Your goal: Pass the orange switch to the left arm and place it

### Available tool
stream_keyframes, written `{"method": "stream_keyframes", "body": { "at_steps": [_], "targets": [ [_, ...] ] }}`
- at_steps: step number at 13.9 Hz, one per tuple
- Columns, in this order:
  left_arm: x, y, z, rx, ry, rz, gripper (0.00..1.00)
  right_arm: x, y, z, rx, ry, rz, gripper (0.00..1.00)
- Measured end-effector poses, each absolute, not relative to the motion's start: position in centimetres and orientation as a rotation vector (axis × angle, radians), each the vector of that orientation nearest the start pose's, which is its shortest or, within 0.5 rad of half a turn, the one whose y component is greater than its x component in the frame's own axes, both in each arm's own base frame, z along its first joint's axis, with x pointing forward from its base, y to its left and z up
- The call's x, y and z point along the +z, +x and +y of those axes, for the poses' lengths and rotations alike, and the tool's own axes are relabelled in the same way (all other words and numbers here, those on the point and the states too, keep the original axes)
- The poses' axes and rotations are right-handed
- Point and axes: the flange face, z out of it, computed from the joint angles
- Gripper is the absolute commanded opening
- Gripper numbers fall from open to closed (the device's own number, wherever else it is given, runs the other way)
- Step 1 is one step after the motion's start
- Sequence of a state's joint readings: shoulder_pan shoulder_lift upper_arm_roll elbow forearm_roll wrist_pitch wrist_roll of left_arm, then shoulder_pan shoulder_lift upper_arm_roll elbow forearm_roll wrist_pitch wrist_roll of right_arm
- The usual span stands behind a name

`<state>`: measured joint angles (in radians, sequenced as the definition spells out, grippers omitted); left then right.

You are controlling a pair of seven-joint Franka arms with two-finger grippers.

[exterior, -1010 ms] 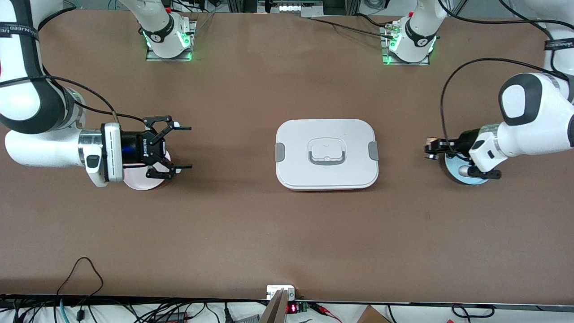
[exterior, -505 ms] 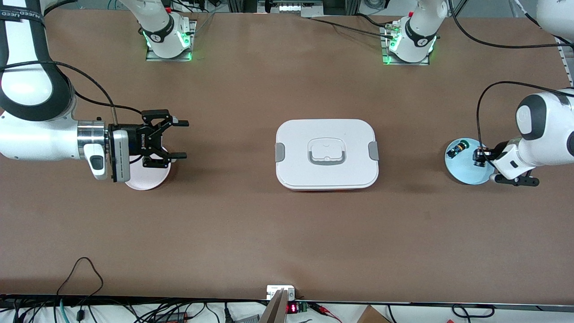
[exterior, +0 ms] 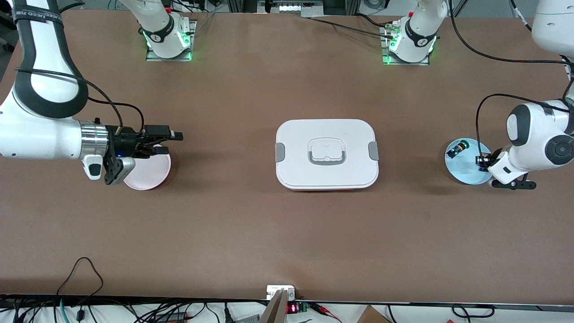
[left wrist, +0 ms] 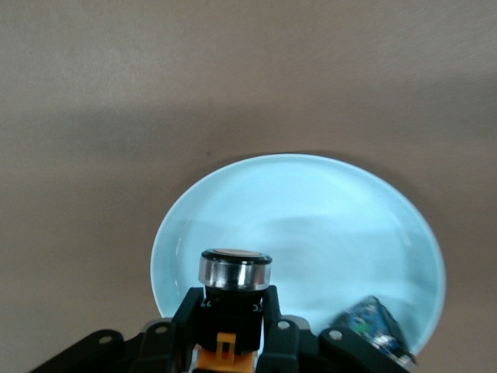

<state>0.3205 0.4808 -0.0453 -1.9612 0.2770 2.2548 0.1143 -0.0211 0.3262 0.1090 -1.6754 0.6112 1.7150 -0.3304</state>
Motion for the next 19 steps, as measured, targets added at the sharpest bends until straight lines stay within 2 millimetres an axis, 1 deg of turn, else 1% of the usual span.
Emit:
{"method": "stream_keyframes", "body": {
  "at_steps": [2,4,5,7,8,9,10,11,12,13,14,15,16,17,19],
  "targets": [
    [19.8,56.5,18.1,0.315,-2.995,0.023,0.00,41.1,61.5,9.1,0.311,-2.608,-0.269,1.00],
    [18.9,56.1,18.8,0.323,-3.000,0.006,0.03,41.6,61.2,8.0,0.341,-2.778,-0.280,1.00],
    [18.5,55.9,19.1,0.329,-3.002,0.000,0.06,42.2,61.0,7.7,0.350,-2.867,-0.298,1.00],
    [18.4,55.8,19.5,0.326,-2.995,0.005,0.20,44.2,60.5,7.3,0.383,-3.008,-0.357,1.00],
    [18.4,55.7,19.5,0.326,-2.991,0.012,0.31,45.7,60.5,6.8,0.394,-3.069,-0.385,1.00],
    [18.3,55.7,19.5,0.327,-2.989,0.015,0.39,47.4,60.7,6.2,0.369,-3.127,-0.402,1.00],
    [18.3,55.7,19.5,0.327,-2.988,0.017,0.55,49.2,61.2,5.5,0.310,-3.176,-0.401,1.00],
    [18.3,55.7,19.5,0.328,-2.988,0.019,0.80,51.0,61.8,4.4,0.243,-3.214,-0.379,1.00],
    [18.3,55.8,19.4,0.326,-2.988,0.022,1.00,52.4,62.3,2.8,0.190,-3.240,-0.328,1.00],
    [18.5,55.9,19.3,0.320,-2.988,0.031,1.00,53.2,62.5,0.8,0.164,-3.254,-0.235,1.00],
    [18.8,56.1,19.3,0.305,-2.987,0.046,1.00,53.4,62.5,-1.1,0.157,-3.250,-0.119,1.00],
    [19.3,56.4,19.3,0.284,-2.985,0.060,1.00,53.3,62.5,-2.8,0.161,-3.226,-0.018,1.00],
    [20.3,56.9,19.4,0.252,-2.982,0.071,1.00,53.1,62.4,-3.9,0.165,-3.213,0.032,1.00],
    [21.7,57.5,19.5,0.213,-2.976,0.076,1.00,53.2,62.4,-4.4,0.165,-3.210,0.053,1.00],
    [25.5,58.9,18.9,0.130,-2.959,0.096,1.00,53.4,62.3,-4.2,0.159,-3.213,0.050,1.00]
  ]
}}
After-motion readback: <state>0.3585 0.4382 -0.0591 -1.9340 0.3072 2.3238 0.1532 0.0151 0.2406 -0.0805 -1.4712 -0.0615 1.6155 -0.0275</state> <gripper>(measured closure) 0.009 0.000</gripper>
